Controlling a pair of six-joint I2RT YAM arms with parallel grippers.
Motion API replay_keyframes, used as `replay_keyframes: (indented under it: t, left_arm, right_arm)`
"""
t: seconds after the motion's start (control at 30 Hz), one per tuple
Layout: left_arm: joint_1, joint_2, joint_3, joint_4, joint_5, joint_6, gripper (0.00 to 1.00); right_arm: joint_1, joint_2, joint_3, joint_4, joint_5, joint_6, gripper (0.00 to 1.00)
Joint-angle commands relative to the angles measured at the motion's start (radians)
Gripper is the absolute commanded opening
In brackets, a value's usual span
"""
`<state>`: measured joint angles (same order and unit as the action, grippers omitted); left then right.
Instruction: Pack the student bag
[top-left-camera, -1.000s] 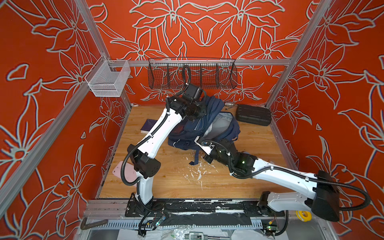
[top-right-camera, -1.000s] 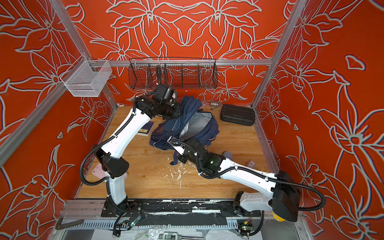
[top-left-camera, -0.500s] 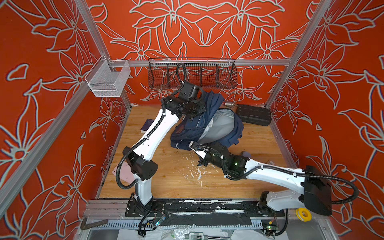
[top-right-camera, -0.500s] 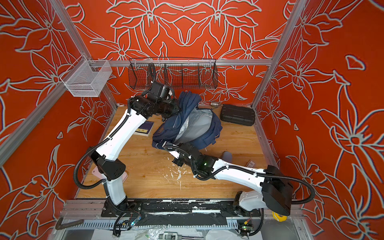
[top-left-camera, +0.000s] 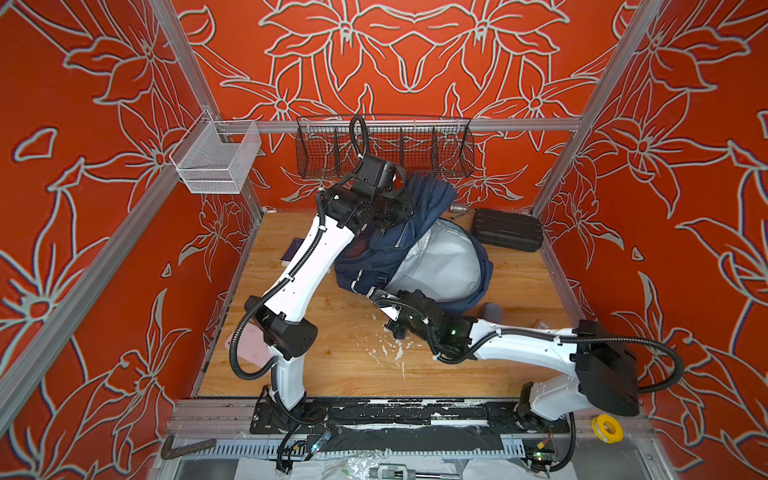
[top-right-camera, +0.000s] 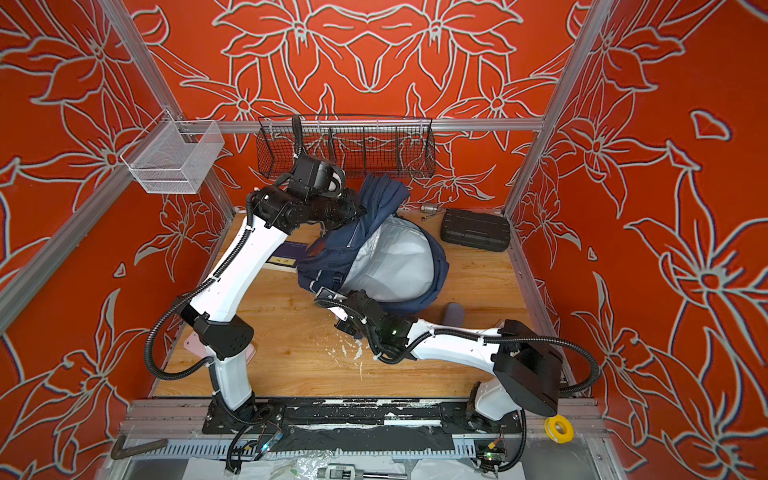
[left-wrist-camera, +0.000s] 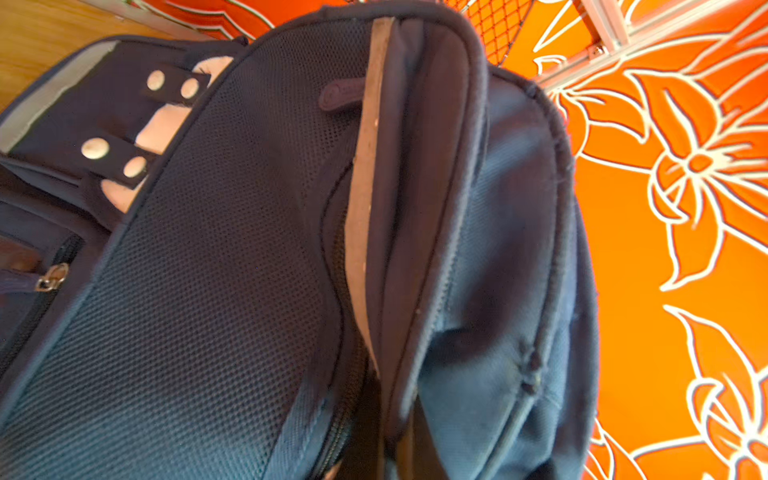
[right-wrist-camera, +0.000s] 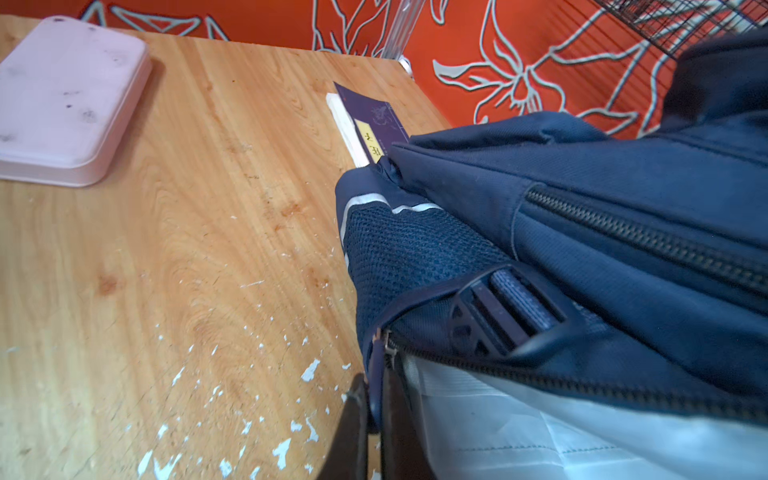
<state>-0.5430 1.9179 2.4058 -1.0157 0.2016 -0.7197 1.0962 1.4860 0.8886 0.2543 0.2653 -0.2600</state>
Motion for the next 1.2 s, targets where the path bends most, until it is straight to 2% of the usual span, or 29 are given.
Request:
replay_keyframes:
  t: [0.0,0.07,0.13,0.2,0.33,0.53,0.63,0.73,0.83,0.9,1.0,1.07,1.17]
  left_arm:
    - [-0.002,-0.009,0.107,0.092,0.051,0.15,0.0]
    - [0.004,-0.011,0.107,0.024,0.052,0.252,0.0]
    - [0.017,-0.005,0.107,-0.028,0.08,0.344,0.0]
    - [0.038,0.002,0.091,-0.054,0.151,0.43,0.0]
    - [0.048,0.022,0.092,-0.096,0.157,0.554,0.0]
    - [0.068,0.041,0.106,-0.12,0.137,0.683,0.0]
    - [0.071,0.053,0.124,-0.12,0.152,0.728,0.0]
    - [0.071,0.079,0.155,-0.124,0.22,0.764,0.0]
    - [0.068,0.098,0.154,-0.137,0.258,0.806,0.0]
    - [0.05,0.104,0.128,-0.16,0.237,0.852,0.0]
    - [0.031,0.083,-0.003,-0.149,0.146,0.89,0.0]
    - [0.028,0.032,-0.164,-0.073,0.094,0.901,0.0]
    - [0.027,-0.07,-0.392,0.069,0.075,0.914,0.0]
  right_arm:
    - [0.024,0.008,0.046,-0.007,0.002,0.048,0.03]
    - [0.022,-0.019,0.06,-0.041,-0.018,0.062,0.19]
    - [0.02,-0.047,0.068,-0.072,-0.092,0.058,0.39]
    - [0.019,-0.074,0.073,-0.094,-0.165,0.062,0.56]
    - [0.01,-0.137,0.062,-0.112,-0.19,0.112,0.69]
    - [-0.007,-0.314,0.047,-0.169,-0.194,0.133,0.73]
    - [-0.034,-0.428,0.015,-0.187,-0.134,0.161,0.73]
    - [-0.077,-0.52,0.004,-0.245,-0.066,0.174,0.73]
    - [-0.122,-0.568,-0.009,-0.32,-0.005,0.177,0.73]
    - [-0.147,-0.584,-0.024,-0.352,0.014,0.191,0.73]
    - [-0.189,-0.602,-0.077,-0.363,0.045,0.246,0.73]
    - [-0.224,-0.615,-0.114,-0.357,0.059,0.29,0.73]
    - [-0.263,-0.661,-0.172,-0.325,0.062,0.32,0.73]
